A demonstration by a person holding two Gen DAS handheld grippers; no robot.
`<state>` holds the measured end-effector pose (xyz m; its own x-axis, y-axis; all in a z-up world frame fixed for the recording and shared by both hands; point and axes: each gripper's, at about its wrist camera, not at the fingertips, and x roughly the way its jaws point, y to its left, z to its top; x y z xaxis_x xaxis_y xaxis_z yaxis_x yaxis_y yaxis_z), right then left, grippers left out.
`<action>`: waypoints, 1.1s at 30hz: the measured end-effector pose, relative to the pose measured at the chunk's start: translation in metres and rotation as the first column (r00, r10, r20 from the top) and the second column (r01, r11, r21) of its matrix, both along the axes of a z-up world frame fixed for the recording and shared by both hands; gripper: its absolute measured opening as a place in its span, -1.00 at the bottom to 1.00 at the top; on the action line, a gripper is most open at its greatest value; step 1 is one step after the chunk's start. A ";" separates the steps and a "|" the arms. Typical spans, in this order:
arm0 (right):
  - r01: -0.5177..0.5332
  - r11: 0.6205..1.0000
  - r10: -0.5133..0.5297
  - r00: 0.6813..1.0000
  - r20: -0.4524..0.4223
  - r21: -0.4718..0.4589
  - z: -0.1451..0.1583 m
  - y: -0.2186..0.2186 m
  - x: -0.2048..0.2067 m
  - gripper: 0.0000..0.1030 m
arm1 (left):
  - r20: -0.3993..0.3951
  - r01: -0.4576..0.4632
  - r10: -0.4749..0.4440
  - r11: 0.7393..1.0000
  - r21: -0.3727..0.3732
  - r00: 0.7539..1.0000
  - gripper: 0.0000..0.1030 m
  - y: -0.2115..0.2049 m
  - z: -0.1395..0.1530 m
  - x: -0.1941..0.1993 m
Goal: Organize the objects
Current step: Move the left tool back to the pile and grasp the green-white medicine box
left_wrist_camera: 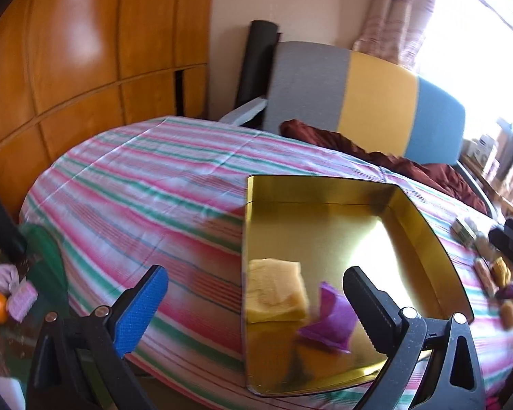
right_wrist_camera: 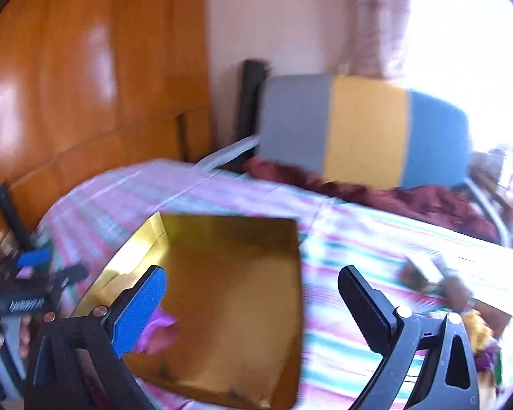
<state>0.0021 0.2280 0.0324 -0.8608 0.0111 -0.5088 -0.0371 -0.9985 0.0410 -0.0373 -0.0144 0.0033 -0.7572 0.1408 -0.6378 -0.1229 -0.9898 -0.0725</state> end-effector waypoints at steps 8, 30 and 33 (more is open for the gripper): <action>0.232 0.951 -0.212 0.970 0.118 -0.206 -0.003 0.105 0.005 0.86 | -0.099 0.154 -0.155 0.988 -0.014 0.983 0.99 0.041 0.017 0.007; 0.644 0.533 -0.632 0.734 0.248 -0.549 -0.035 0.331 0.107 0.87 | 0.069 0.535 -0.539 0.842 0.067 0.840 1.00 0.220 0.051 -0.025; 0.633 0.513 -0.623 0.739 0.256 -0.580 -0.038 0.333 0.110 0.87 | 0.139 0.572 -0.586 0.810 0.130 0.798 0.99 0.258 0.049 -0.037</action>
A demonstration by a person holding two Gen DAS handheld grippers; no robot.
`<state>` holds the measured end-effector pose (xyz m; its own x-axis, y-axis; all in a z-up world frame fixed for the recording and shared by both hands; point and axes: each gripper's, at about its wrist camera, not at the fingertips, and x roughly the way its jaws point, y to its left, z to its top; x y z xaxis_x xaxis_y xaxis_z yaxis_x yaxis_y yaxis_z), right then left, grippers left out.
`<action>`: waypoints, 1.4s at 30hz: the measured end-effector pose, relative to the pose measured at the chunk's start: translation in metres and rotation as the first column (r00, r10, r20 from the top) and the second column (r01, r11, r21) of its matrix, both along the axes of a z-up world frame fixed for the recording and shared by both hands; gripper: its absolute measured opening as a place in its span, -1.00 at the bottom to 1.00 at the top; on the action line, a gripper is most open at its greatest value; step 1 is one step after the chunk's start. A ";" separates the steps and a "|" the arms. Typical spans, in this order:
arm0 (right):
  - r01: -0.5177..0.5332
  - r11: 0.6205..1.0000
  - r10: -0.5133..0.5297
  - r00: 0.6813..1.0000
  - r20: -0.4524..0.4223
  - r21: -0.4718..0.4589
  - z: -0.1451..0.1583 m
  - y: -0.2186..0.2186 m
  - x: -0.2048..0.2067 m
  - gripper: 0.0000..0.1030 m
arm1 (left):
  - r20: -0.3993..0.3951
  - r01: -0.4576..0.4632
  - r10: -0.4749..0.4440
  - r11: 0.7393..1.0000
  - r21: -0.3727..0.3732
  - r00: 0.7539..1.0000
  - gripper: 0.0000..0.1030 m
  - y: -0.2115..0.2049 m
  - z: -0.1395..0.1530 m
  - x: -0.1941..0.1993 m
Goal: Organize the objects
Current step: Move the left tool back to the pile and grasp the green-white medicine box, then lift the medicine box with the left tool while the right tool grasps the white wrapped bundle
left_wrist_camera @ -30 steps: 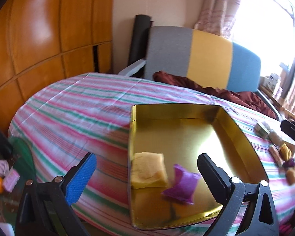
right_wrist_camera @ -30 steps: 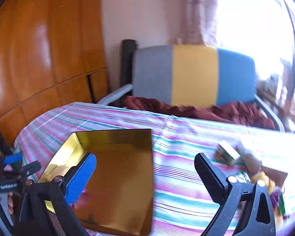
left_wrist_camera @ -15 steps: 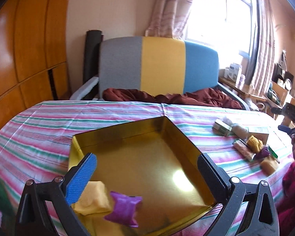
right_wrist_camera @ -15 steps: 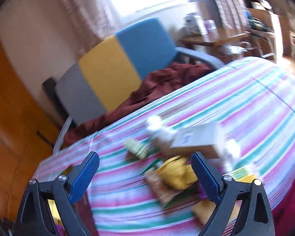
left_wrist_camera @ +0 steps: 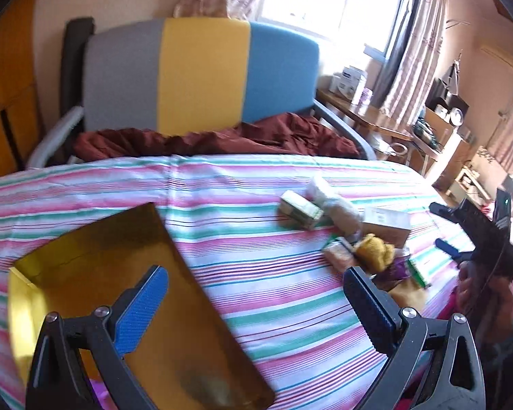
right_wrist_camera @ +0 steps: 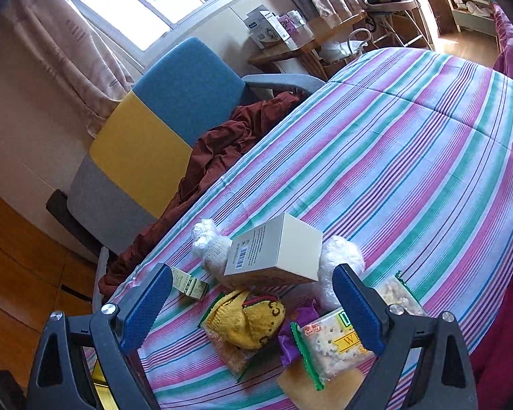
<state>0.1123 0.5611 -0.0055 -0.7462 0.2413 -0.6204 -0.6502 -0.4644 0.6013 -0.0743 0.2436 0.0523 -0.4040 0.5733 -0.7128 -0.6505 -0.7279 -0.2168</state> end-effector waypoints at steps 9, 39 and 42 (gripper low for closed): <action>-0.027 0.994 0.021 0.998 -0.057 -0.109 -0.012 0.008 0.002 0.89 | 0.204 0.017 -0.007 0.999 -0.046 0.979 0.99 0.114 -0.038 -0.049; -0.110 0.989 0.106 0.994 -0.039 -0.102 -0.015 0.003 -0.012 0.89 | 0.184 -0.036 0.077 0.976 -0.217 0.980 -0.42 0.176 -0.121 -0.100; -0.123 0.988 0.121 0.992 -0.030 -0.089 -0.014 0.001 -0.015 0.89 | 0.182 -0.027 0.068 0.975 -0.219 0.981 -0.42 0.163 -0.120 -0.080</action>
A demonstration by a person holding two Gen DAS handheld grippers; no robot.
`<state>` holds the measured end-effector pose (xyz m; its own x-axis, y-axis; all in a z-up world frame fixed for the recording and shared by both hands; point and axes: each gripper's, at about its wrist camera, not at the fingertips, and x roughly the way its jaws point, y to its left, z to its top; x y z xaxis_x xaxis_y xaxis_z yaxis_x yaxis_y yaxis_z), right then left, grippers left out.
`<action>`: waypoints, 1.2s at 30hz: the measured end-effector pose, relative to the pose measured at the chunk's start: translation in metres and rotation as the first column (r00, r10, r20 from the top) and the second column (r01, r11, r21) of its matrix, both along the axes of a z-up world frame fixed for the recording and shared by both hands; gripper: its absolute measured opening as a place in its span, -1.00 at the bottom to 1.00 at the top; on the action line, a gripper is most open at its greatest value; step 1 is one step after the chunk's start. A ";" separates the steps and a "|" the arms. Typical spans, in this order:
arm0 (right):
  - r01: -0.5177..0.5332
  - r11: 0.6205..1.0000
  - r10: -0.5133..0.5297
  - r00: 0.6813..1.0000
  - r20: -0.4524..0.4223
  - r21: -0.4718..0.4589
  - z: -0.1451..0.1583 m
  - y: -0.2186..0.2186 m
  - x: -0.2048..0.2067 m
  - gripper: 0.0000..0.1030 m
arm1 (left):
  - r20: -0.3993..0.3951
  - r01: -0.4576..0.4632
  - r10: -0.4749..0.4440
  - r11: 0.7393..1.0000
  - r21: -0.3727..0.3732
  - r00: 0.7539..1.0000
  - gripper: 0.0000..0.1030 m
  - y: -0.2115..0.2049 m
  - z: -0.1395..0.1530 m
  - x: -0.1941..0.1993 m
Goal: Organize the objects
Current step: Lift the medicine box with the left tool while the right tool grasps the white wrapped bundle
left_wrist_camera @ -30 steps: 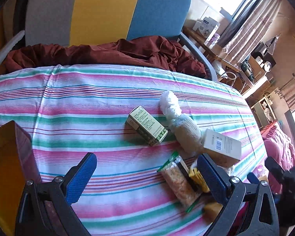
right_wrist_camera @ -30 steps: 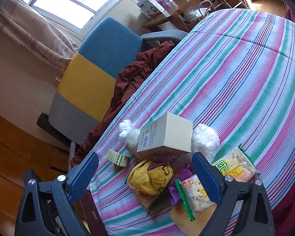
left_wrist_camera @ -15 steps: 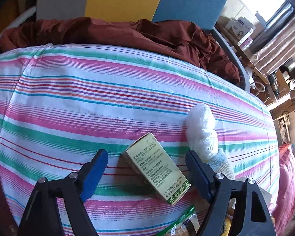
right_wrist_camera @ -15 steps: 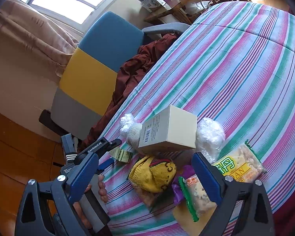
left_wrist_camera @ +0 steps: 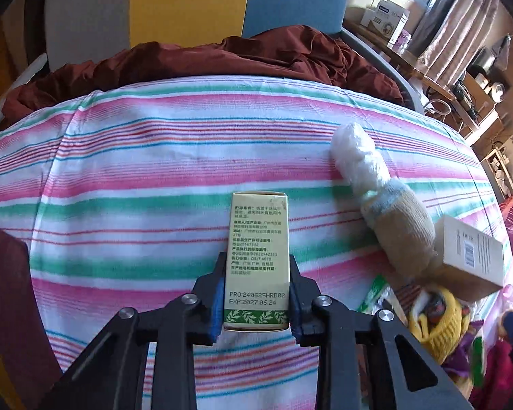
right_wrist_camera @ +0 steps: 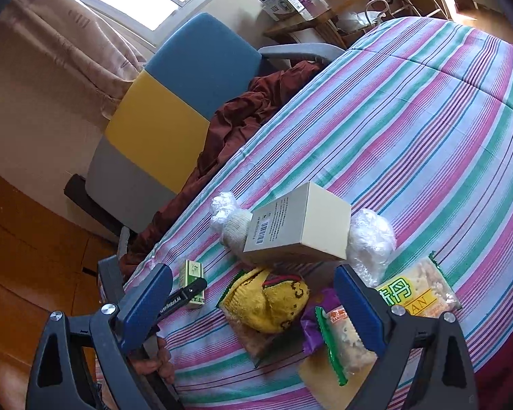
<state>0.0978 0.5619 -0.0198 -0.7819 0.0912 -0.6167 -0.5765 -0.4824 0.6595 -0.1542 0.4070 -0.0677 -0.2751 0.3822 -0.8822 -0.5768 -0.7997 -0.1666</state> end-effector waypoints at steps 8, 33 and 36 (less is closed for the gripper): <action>-0.082 0.997 0.082 0.995 0.056 0.005 -0.004 -0.011 -0.014 0.89 | -0.061 0.039 -0.039 0.999 0.001 0.997 -0.42 -0.027 -0.003 0.073; -0.447 0.892 0.352 0.779 0.519 0.066 -0.049 0.007 -0.259 -0.05 | -0.144 0.085 -0.070 0.991 0.106 0.987 -0.41 -0.057 -0.012 0.099; -0.499 0.863 0.388 0.757 0.526 0.080 -0.057 -0.005 -0.268 -0.31 | -0.153 0.090 -0.072 0.990 0.108 0.986 -0.41 -0.057 -0.012 0.100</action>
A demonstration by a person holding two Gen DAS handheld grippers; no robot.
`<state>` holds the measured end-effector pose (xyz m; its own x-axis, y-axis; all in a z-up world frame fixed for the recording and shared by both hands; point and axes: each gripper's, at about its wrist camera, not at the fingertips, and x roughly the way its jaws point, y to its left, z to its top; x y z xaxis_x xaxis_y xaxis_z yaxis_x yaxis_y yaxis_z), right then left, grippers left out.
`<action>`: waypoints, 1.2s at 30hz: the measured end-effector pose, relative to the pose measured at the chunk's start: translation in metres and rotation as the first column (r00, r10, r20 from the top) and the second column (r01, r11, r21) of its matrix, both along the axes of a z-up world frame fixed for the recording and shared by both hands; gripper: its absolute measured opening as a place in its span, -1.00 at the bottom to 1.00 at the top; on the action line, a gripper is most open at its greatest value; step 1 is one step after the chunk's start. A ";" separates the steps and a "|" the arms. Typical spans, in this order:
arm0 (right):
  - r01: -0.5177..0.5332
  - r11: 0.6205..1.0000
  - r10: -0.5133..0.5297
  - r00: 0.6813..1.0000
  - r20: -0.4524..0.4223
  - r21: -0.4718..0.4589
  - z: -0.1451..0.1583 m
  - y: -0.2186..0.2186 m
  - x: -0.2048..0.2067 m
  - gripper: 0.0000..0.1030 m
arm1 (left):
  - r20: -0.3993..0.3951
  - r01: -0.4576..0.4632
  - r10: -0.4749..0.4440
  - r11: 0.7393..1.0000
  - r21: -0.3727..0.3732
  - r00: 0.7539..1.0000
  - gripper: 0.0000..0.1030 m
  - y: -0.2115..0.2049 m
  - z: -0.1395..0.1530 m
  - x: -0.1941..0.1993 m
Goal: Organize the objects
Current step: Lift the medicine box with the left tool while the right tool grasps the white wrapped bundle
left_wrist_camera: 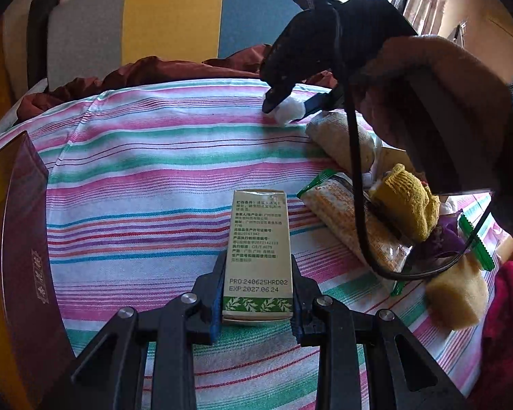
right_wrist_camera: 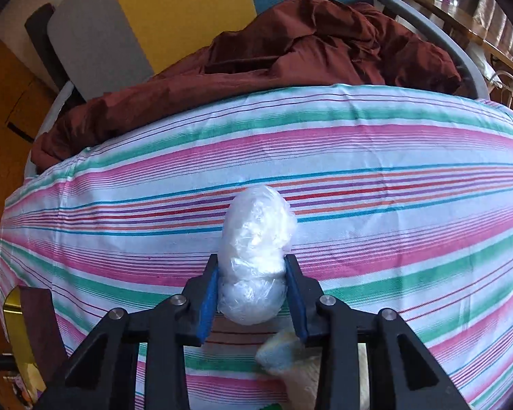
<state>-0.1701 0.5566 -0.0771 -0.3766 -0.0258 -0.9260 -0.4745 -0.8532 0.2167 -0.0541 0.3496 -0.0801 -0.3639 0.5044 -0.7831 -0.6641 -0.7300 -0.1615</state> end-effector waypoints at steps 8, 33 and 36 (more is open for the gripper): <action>-0.283 0.959 0.283 0.958 -0.040 -0.008 0.015 -0.076 0.032 -0.31 | -0.005 -0.001 0.001 1.000 0.006 1.000 -0.41 -0.002 -0.002 0.003; -0.231 0.973 0.230 0.966 -0.119 0.008 0.002 -0.092 0.095 -0.31 | -0.117 0.082 -0.078 0.996 0.028 0.990 -0.42 -0.044 0.047 0.060; -0.278 0.960 0.280 0.953 -0.118 0.031 -0.001 -0.102 0.093 -0.31 | -0.136 0.078 -0.072 0.996 0.042 0.988 -0.42 -0.063 0.057 0.070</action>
<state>-0.0768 0.4543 -0.0777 -0.4646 -0.1334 -0.8754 -0.1879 -0.9512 0.2447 0.0156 0.2868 -0.0235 -0.4236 0.5695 -0.7044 -0.7349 -0.6708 -0.1003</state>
